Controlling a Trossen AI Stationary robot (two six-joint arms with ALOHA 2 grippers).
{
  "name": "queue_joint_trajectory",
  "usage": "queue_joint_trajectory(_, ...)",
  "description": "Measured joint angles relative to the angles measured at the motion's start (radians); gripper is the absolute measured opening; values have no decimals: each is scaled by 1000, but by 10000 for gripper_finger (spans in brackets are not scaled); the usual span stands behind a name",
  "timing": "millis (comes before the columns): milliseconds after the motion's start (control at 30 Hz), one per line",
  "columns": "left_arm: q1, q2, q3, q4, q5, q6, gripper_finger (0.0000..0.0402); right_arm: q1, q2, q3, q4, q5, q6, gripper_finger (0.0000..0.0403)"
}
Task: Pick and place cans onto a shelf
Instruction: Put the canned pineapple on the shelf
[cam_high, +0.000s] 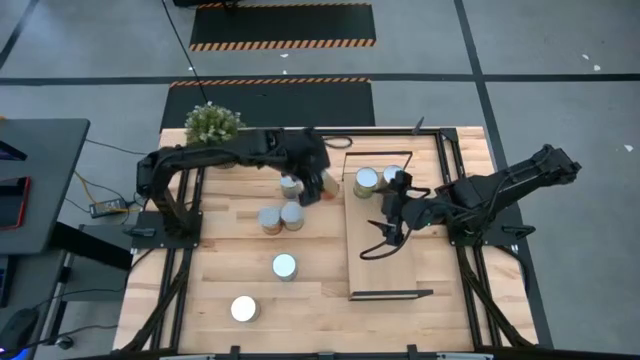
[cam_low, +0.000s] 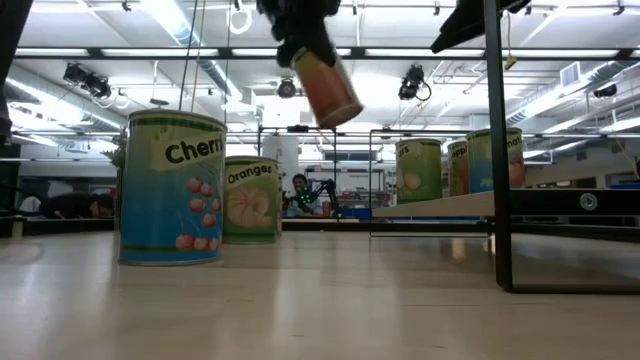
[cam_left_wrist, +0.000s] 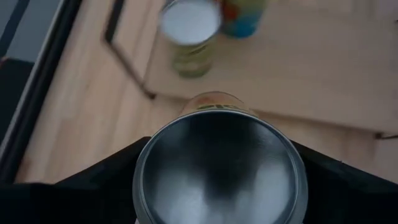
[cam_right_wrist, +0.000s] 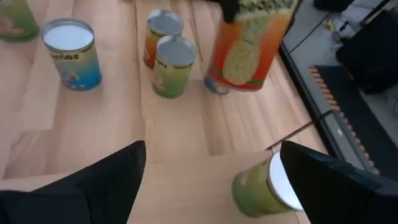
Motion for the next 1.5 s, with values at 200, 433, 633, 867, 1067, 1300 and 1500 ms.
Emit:
queue_joint_trajectory(200, -106, 78, 0, 152, -19, -69, 328, 31, -4, -14, -32, -15, 73, 379)
queue_joint_trajectory(433, -159, 218, -2, 308, -24, -79, 328, 80, -43, -33, -67, 10, 126, 379)
queue_joint_trajectory(633, -159, 295, 21, 336, -24, -80, 328, 97, -47, -72, -72, -3, 163, 379)
queue_joint_trajectory(867, -165, 395, 196, 188, -23, -53, 328, 114, -49, -78, -84, -3, 192, 379)
queue_joint_trajectory(1067, -166, 462, 284, 98, -25, 92, 328, 138, -53, -78, -103, 2, 226, 379)
queue_joint_trajectory(1300, -170, 471, 285, 112, -35, 237, 342, 163, -53, -78, -106, 15, 233, 379)
queue_joint_trajectory(1500, -175, 472, 285, 126, -45, 265, 345, 165, -53, -78, -102, 28, 229, 379)
